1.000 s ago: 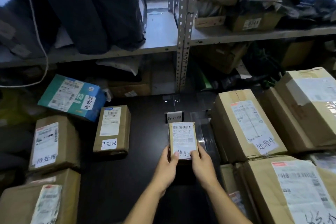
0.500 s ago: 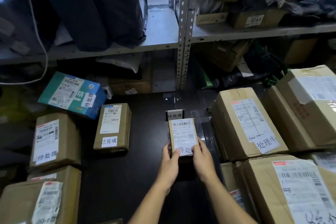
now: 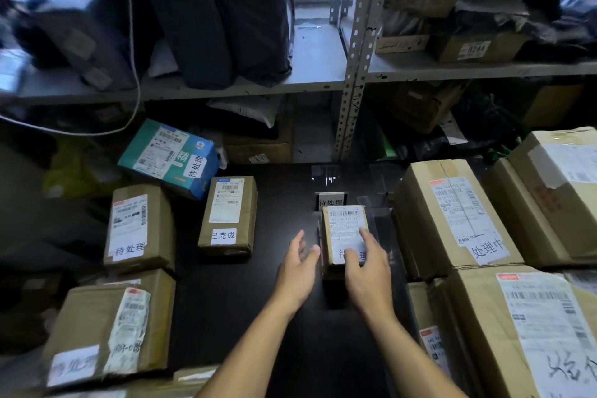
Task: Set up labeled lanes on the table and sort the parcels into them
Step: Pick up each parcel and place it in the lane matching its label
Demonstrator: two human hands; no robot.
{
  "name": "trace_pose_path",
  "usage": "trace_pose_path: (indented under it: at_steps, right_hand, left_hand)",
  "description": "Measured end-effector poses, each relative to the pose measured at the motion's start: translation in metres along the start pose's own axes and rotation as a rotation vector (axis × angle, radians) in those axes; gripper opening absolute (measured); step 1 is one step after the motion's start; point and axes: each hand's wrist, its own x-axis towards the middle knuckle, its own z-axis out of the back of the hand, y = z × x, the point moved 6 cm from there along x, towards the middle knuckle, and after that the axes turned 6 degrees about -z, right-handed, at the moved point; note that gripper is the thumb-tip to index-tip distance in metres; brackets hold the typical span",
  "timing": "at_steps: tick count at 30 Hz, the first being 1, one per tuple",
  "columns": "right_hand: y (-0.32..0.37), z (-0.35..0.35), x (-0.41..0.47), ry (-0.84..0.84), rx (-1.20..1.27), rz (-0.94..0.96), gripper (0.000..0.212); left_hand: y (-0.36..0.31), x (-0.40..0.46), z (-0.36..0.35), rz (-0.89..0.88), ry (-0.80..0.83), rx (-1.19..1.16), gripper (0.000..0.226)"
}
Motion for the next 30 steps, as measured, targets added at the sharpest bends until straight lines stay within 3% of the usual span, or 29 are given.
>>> trace_pose_path:
  at_steps: [5,14,19,24,30]
  right_hand:
    - [0.039,-0.014,-0.018,-0.078,-0.084,0.070,0.047]
    - [0.114,-0.106,-0.055,0.216,0.003,0.233,0.040]
    - [0.128,-0.161,-0.055,0.373,0.074,0.137,0.030]
    - [0.151,-0.206,-0.032,0.417,0.024,0.082,0.044]
    - [0.205,-0.251,0.037,0.366,-0.151,0.183,0.051]
  left_hand:
    - [-0.017,-0.012,0.050,-0.056,-0.047,-0.004,0.049]
    - [-0.026,-0.024,0.171,-0.080,-0.243,-0.049,0.040]
    - [-0.010,-0.015,0.228,-0.044,-0.323,-0.102,0.038]
    - [-0.006,0.018,0.256,-0.024,-0.354,-0.144,0.041]
    - [-0.009,0.094,0.270,-0.016,-0.393,-0.105,0.057]
